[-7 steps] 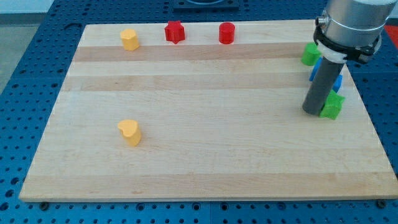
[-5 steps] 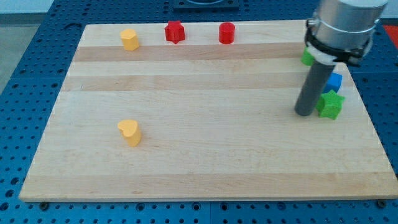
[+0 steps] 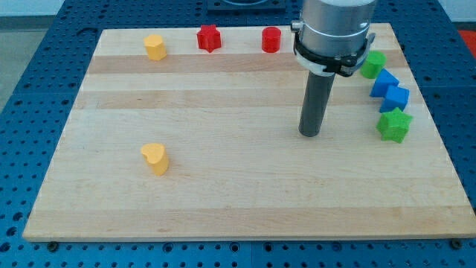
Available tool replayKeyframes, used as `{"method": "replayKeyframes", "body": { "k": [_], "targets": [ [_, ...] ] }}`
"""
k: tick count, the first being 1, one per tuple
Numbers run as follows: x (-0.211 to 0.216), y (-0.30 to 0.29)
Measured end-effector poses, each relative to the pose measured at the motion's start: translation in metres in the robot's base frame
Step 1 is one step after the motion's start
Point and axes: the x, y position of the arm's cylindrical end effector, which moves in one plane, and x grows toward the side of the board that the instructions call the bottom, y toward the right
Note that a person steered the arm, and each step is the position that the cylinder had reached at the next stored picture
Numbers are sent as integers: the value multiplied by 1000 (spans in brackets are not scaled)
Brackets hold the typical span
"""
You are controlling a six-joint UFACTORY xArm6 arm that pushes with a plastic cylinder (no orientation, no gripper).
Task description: Move your arm to the center of the board
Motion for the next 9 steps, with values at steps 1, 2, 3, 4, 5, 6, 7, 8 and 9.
{"method": "replayKeyframes", "body": {
  "k": [1,2,3,4,5,6,7,8,9],
  "targets": [
    [0,-8],
    [0,-16],
    [0,-29],
    [0,-44],
    [0,-62],
    [0,-77],
    [0,-96],
    [0,-117],
    [0,-134]
  ]
}}
